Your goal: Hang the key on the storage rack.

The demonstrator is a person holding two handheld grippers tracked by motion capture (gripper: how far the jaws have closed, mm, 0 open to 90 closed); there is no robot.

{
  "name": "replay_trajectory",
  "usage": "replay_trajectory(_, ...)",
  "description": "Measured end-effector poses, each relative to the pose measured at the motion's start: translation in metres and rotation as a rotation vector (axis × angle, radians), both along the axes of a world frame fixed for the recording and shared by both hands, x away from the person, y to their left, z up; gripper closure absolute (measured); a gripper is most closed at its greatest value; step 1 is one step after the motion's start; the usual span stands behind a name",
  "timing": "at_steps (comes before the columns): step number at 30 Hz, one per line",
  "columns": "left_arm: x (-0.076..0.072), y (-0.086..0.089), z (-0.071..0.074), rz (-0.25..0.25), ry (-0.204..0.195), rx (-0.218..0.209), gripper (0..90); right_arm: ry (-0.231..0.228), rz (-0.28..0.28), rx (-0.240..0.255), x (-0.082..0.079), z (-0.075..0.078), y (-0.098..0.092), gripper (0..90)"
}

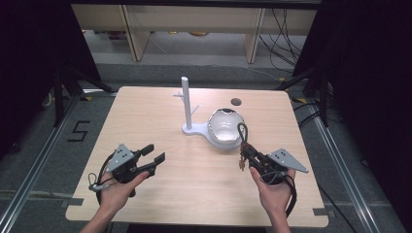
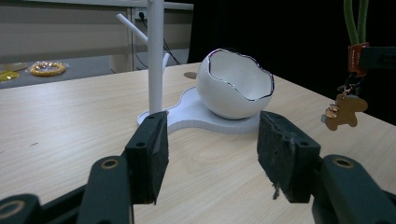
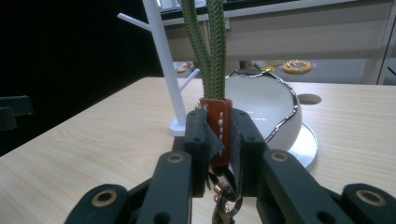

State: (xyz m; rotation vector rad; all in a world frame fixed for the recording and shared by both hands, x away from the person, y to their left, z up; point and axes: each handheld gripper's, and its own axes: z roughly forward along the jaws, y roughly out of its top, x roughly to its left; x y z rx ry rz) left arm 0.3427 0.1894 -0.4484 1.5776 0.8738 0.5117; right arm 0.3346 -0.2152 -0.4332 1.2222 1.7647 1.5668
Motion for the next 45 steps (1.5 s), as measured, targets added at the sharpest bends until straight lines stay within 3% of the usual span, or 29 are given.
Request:
replay_trajectory(3,0.003,-0.002,0.002,-0.01,-0.007,-0.01,44.0,-0.01,0.002,-0.01,0.002,0.0,0.003,79.5)
replay_trajectory(6,0.003,-0.004,0.005,-0.013,-0.004,0.008,44.5,-0.012,0.016,-0.004,0.003,0.0,0.007,79.4)
replay_trajectory(7,0.005,-0.006,0.005,-0.024,-0.015,-0.008,44.6,-0.015,0.018,-0.003,0.004,0.0,0.007,79.4)
replay_trajectory(10,0.005,-0.011,0.009,-0.029,-0.007,0.008,44.7,-0.008,0.026,0.014,0.004,0.001,0.012,79.4)
replay_trajectory(15,0.008,-0.019,0.012,-0.054,-0.007,0.01,45.1,-0.02,0.039,0.001,0.006,0.001,0.016,79.5)
replay_trajectory(23,0.013,-0.033,0.018,-0.087,-0.012,0.003,46.6,-0.016,0.026,0.009,0.006,0.005,0.019,79.5)
replay_trajectory(32,0.021,-0.048,0.03,-0.115,-0.019,-0.015,47.3,-0.036,0.049,0.022,0.009,0.007,0.026,79.5)
replay_trajectory(33,0.022,-0.05,0.031,-0.118,-0.02,-0.018,47.5,-0.057,0.049,0.0,0.01,0.007,0.027,79.5)
replay_trajectory(38,0.025,-0.057,0.034,-0.137,-0.02,-0.022,48.3,-0.034,0.066,0.018,0.01,0.007,0.034,79.5)
replay_trajectory(43,0.027,-0.064,0.035,-0.15,-0.014,-0.031,50.0,-0.052,0.071,-0.002,0.011,0.007,0.039,79.5)
replay_trajectory(45,0.028,-0.066,0.036,-0.156,-0.012,-0.04,50.3,-0.039,0.074,0.015,0.011,0.006,0.042,79.5)
